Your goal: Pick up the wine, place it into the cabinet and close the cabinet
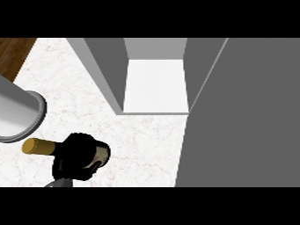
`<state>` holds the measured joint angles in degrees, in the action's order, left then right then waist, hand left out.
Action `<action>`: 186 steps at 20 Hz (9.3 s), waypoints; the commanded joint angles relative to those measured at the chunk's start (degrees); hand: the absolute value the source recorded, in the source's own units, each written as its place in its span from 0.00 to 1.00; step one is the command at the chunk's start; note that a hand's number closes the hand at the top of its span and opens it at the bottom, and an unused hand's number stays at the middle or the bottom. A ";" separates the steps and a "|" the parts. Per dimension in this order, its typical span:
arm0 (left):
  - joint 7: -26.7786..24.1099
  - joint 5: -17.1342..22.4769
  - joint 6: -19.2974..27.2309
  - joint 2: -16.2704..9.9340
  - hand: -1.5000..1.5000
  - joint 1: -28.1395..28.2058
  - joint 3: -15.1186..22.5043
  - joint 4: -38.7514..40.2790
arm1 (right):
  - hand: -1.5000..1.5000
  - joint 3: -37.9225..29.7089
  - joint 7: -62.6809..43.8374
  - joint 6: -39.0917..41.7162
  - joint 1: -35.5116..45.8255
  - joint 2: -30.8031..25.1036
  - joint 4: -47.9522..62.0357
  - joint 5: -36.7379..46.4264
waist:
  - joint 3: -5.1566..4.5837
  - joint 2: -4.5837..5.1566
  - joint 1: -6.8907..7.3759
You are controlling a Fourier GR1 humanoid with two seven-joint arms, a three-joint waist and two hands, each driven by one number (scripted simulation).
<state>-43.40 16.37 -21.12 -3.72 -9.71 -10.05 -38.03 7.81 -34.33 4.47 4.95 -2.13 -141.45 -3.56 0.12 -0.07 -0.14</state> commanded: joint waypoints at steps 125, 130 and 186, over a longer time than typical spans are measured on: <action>2.88 63.70 41.44 3.72 1.00 -44.80 43.57 15.05 | 0.00 -0.78 7.93 5.18 3.10 1.32 9.44 -6.03 | -0.25 1.88 -7.75; 0.21 67.39 44.55 3.71 0.00 -45.80 44.37 14.69 | 0.00 0.64 7.82 5.19 2.58 1.33 9.38 -4.41 | -0.26 1.75 -7.75; -11.56 65.33 50.90 3.71 0.00 -37.54 61.61 -0.12 | 0.00 -1.42 2.09 2.71 -0.32 0.00 2.46 -5.23 | -0.15 0.15 -0.97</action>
<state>-53.22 82.97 29.10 -0.09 -49.10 52.33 -37.32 5.45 -28.40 8.29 5.06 -1.79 -134.60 -8.90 -0.01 0.15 -1.17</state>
